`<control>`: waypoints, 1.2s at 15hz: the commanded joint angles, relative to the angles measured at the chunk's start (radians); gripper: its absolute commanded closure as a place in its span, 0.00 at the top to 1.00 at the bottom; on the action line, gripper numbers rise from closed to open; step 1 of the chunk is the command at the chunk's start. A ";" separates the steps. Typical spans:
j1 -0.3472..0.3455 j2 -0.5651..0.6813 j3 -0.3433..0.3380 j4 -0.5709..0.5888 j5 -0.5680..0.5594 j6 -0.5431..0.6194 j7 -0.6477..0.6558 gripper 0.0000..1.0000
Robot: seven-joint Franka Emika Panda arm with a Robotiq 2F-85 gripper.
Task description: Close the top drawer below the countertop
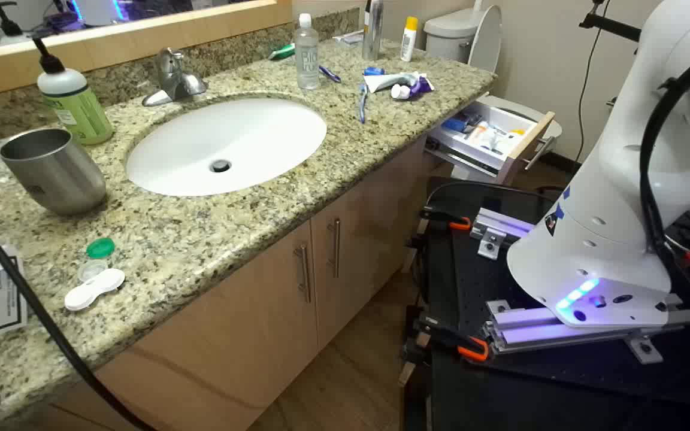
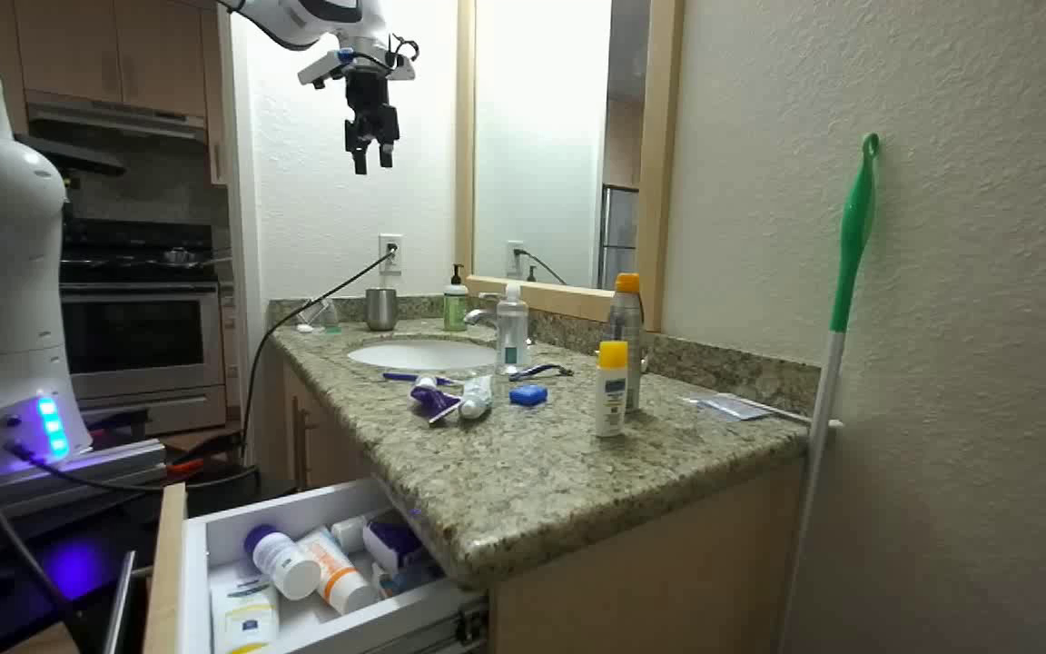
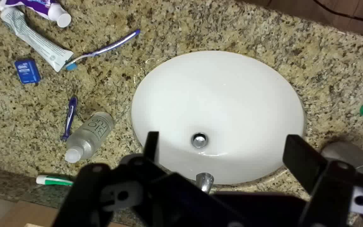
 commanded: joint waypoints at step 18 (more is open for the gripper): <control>-0.302 -0.262 -0.145 -0.549 -0.244 0.069 0.302 1.00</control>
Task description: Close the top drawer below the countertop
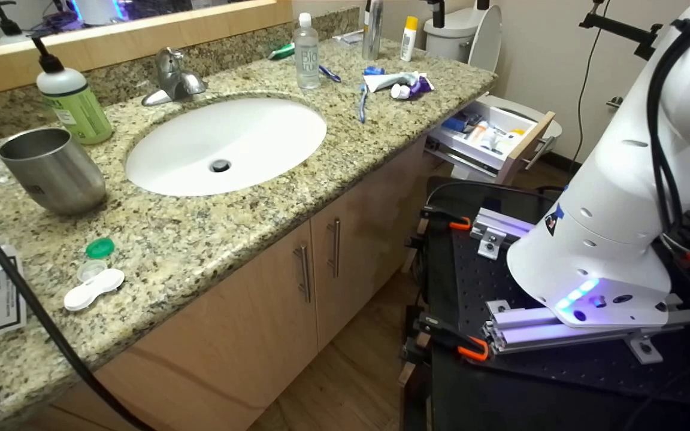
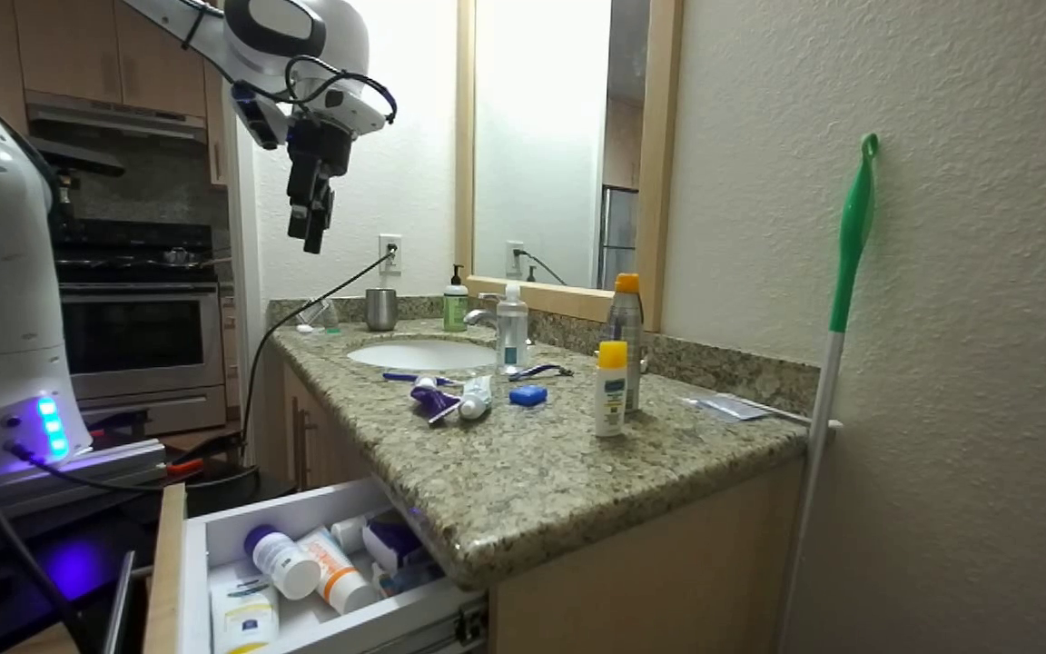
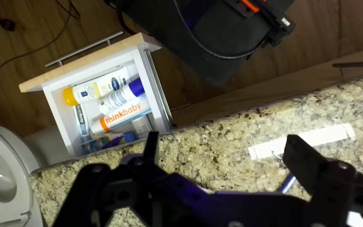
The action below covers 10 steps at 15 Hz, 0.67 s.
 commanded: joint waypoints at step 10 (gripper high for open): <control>-0.192 0.073 -0.175 -0.076 -0.043 0.151 0.030 1.00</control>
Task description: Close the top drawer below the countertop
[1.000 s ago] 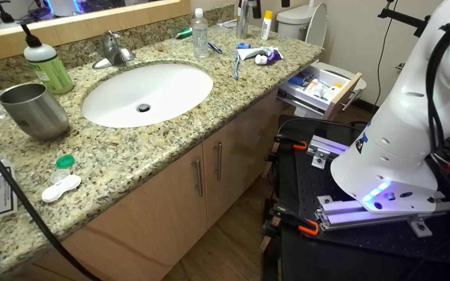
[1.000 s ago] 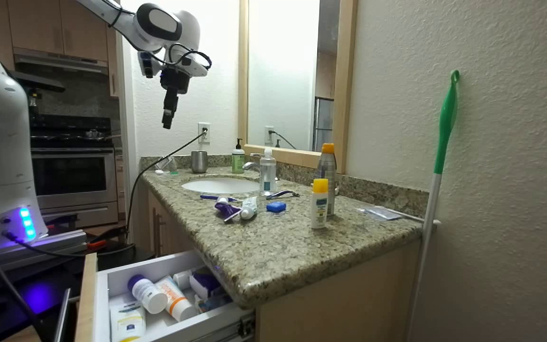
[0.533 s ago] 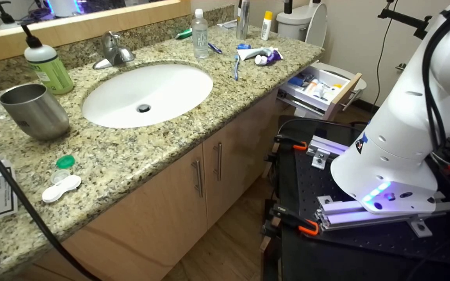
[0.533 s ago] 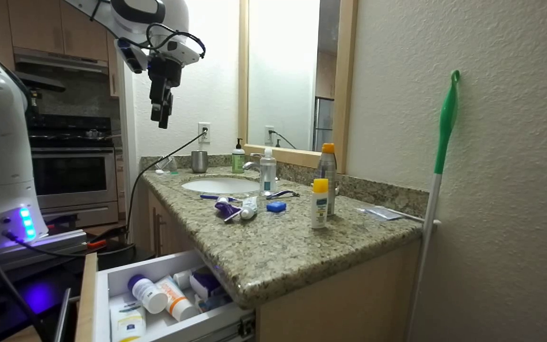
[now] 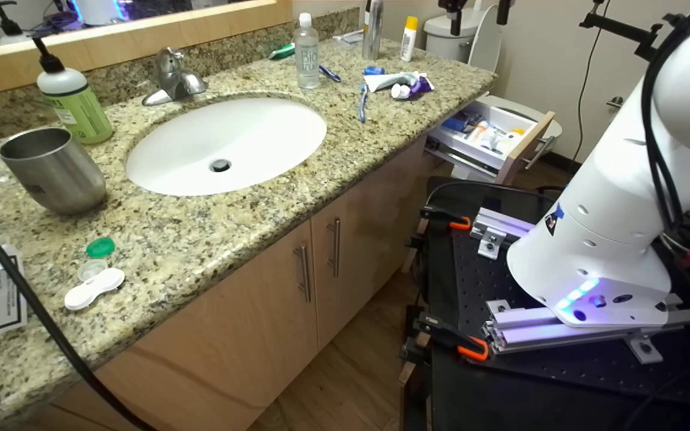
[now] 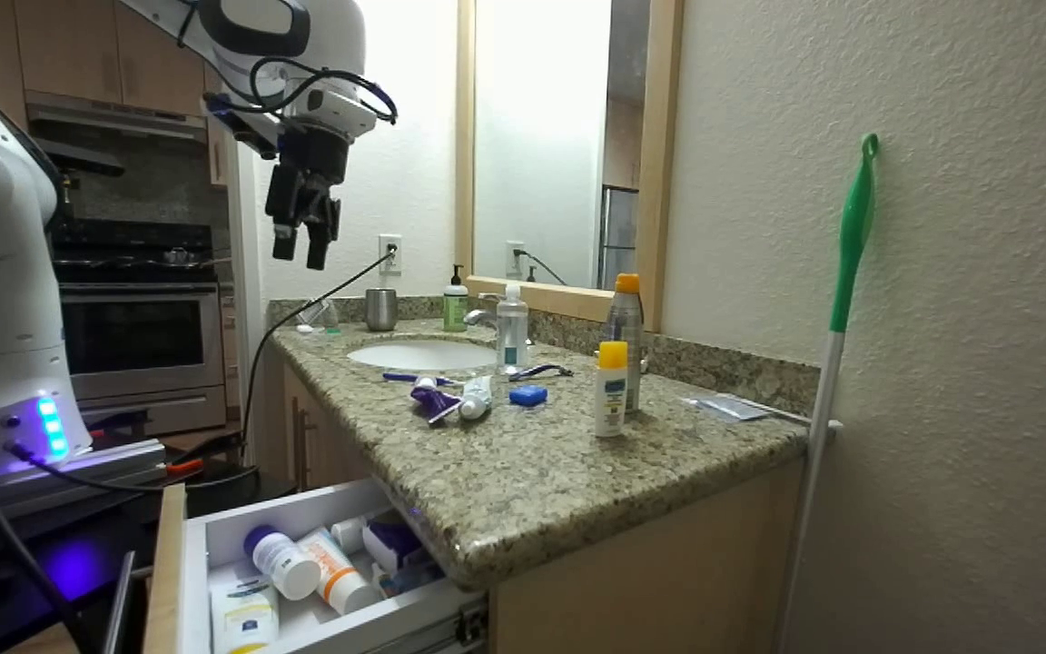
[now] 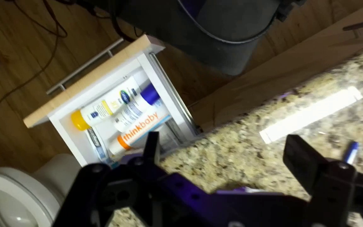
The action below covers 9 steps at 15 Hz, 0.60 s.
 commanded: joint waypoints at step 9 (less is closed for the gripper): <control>-0.325 0.316 -0.111 -0.057 -0.102 0.173 0.179 1.00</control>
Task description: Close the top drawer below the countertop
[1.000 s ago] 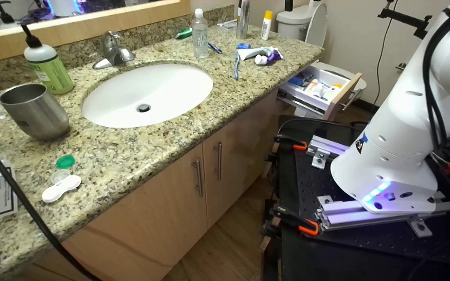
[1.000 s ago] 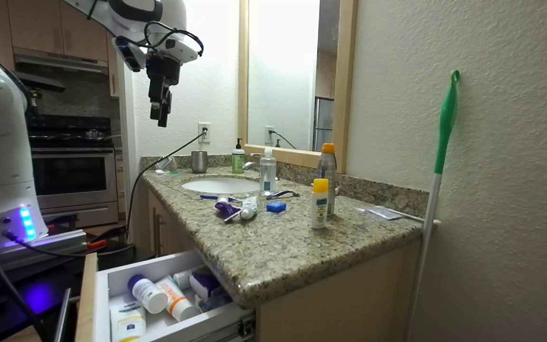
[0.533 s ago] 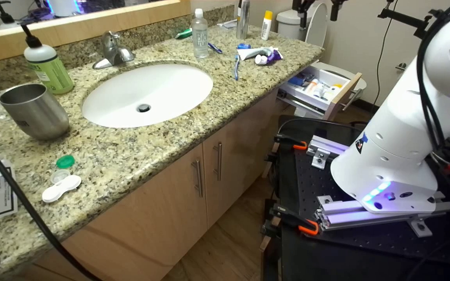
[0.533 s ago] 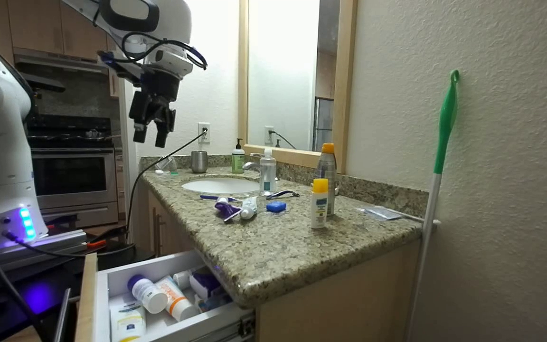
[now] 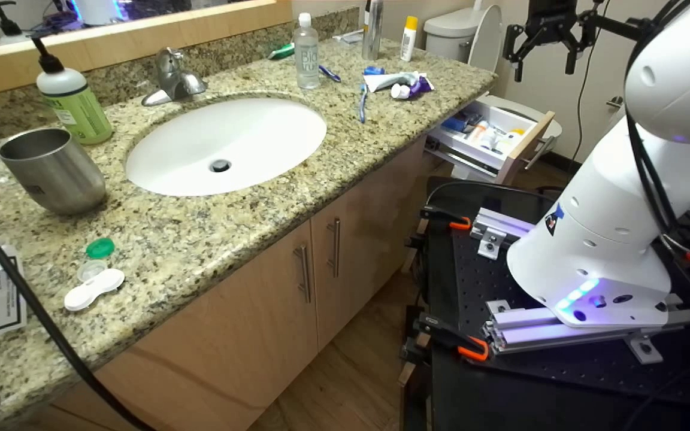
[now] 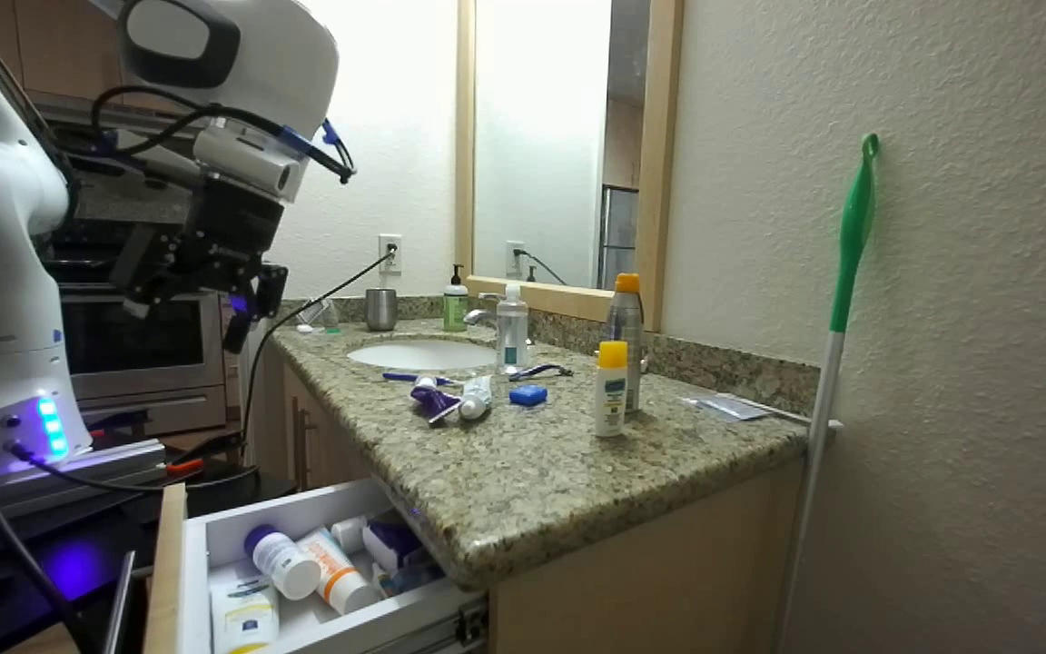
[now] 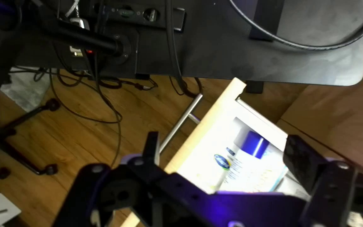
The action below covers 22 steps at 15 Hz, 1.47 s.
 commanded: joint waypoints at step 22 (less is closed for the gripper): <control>-0.109 0.361 -0.118 0.014 -0.308 0.311 0.647 1.00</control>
